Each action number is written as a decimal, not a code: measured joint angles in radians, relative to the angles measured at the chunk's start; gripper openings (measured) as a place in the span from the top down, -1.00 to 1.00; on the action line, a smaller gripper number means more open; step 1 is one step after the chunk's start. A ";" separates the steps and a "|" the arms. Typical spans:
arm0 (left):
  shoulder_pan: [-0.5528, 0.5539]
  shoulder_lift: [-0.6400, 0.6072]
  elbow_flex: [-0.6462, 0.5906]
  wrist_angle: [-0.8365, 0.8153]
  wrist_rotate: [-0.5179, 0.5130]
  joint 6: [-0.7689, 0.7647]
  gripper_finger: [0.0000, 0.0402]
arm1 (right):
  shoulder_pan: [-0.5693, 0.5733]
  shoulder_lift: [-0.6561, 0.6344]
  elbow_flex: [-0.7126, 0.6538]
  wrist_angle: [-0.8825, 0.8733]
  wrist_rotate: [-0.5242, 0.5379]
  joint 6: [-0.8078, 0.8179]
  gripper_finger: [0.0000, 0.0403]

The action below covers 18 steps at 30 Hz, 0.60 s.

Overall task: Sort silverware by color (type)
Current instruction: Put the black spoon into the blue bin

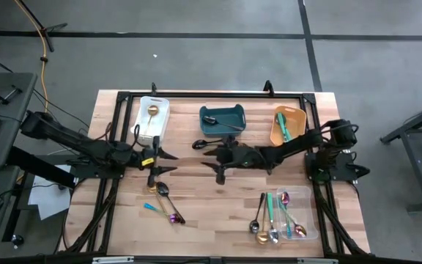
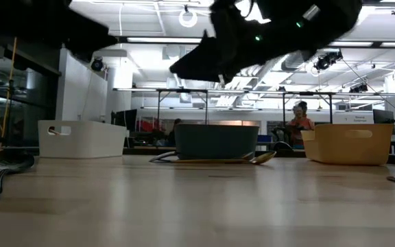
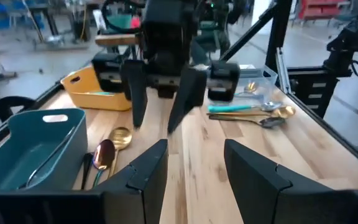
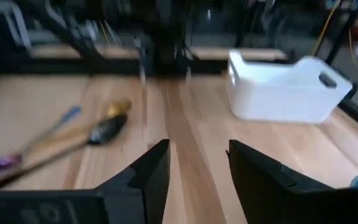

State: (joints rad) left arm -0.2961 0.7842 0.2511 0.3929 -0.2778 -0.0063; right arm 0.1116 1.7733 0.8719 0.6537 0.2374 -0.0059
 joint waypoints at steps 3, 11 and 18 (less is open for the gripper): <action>0.002 -0.017 -0.085 0.134 -0.043 -0.014 0.24 | -0.006 0.000 -0.093 0.222 -0.012 0.026 0.21; 0.002 -0.039 -0.096 0.152 -0.075 0.044 0.24 | -0.006 -0.008 -0.135 0.338 -0.108 -0.028 0.21; 0.001 -0.038 -0.096 0.080 -0.019 0.036 0.24 | -0.005 -0.013 -0.113 0.245 -0.163 -0.029 0.21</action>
State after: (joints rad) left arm -0.2951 0.7460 0.1551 0.4730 -0.2970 0.0294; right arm 0.1065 1.7607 0.7593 0.8991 0.0742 -0.0348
